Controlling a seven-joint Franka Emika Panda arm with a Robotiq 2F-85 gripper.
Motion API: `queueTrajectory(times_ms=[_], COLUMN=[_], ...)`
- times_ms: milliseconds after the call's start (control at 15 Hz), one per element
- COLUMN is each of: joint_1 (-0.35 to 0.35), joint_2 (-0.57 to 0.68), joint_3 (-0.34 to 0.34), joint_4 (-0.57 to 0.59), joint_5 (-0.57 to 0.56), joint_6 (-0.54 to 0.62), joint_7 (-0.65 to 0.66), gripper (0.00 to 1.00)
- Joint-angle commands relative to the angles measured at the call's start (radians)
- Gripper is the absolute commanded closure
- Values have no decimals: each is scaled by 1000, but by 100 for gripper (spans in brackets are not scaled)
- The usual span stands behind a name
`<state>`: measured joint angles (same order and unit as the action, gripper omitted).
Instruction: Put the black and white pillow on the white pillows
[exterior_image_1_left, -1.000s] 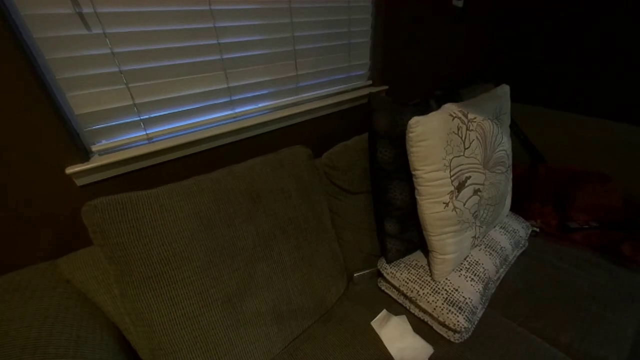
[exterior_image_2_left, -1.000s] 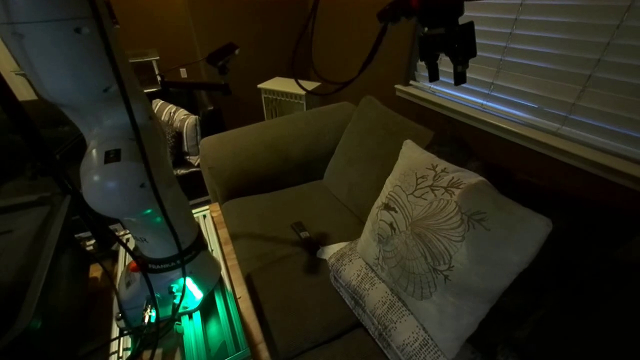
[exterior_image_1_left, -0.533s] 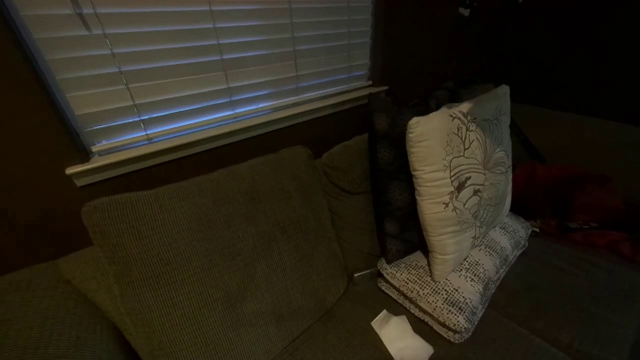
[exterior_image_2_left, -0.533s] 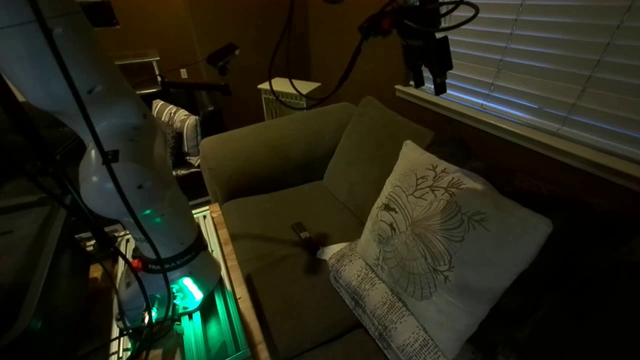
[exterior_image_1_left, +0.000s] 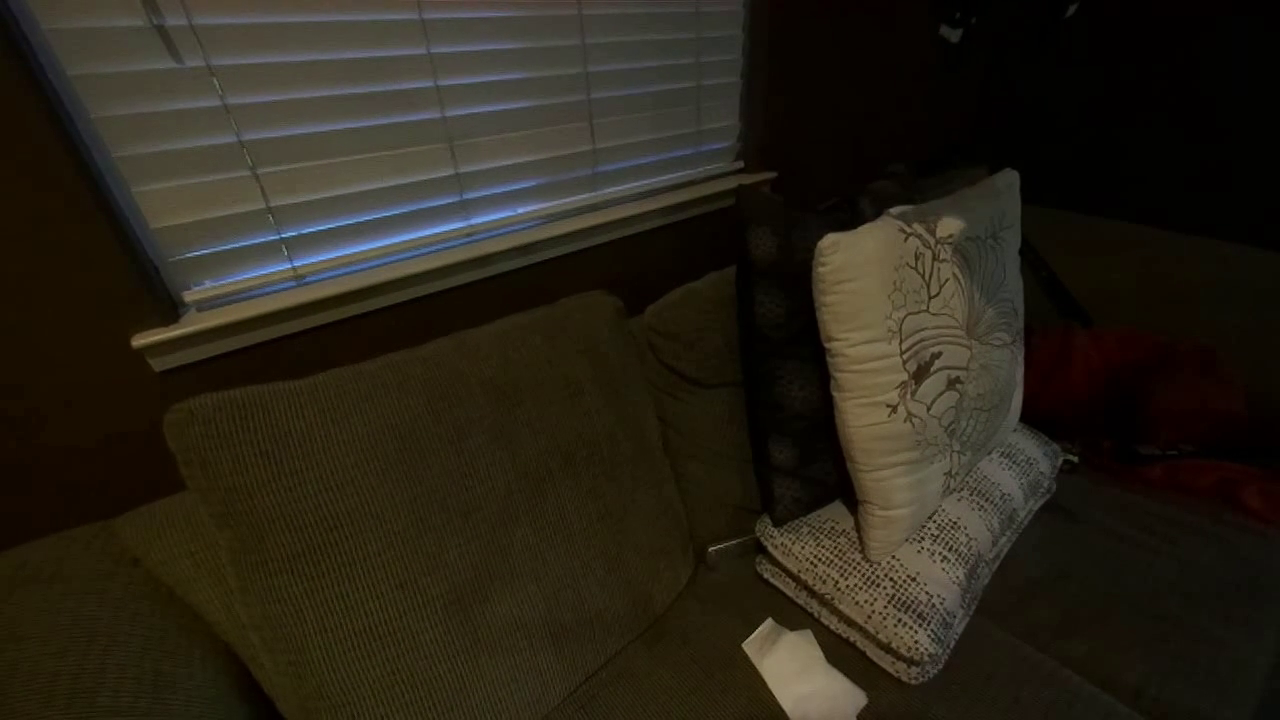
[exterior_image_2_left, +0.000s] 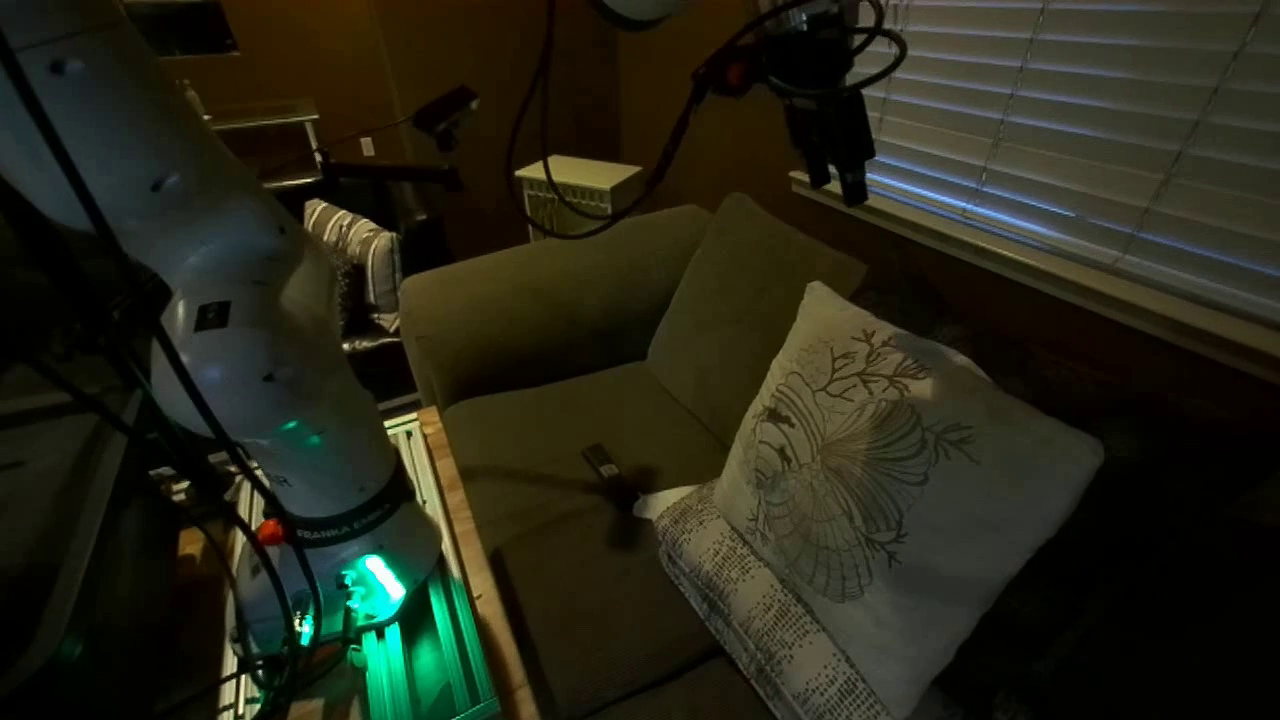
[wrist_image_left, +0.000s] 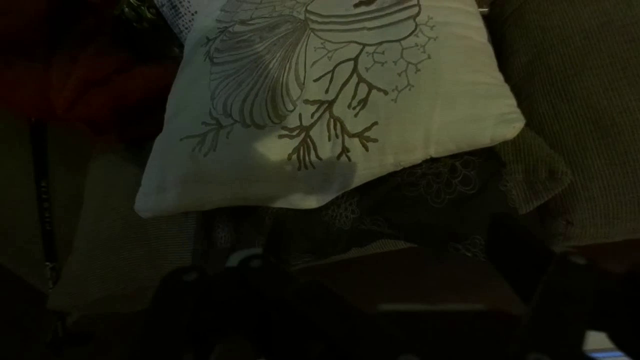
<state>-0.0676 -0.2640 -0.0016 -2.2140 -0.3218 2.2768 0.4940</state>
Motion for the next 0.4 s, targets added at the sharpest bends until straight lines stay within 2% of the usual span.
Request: queueTrajectory(times_ms=[0,333], joint_1=[-24,-29], joint_2=[-7,-19], joint_3=[22,28], joint_4=[-9,-25], joint_5=[6,3], joint_6=[1,4], joint_7=[0,11], gripper=[0,0])
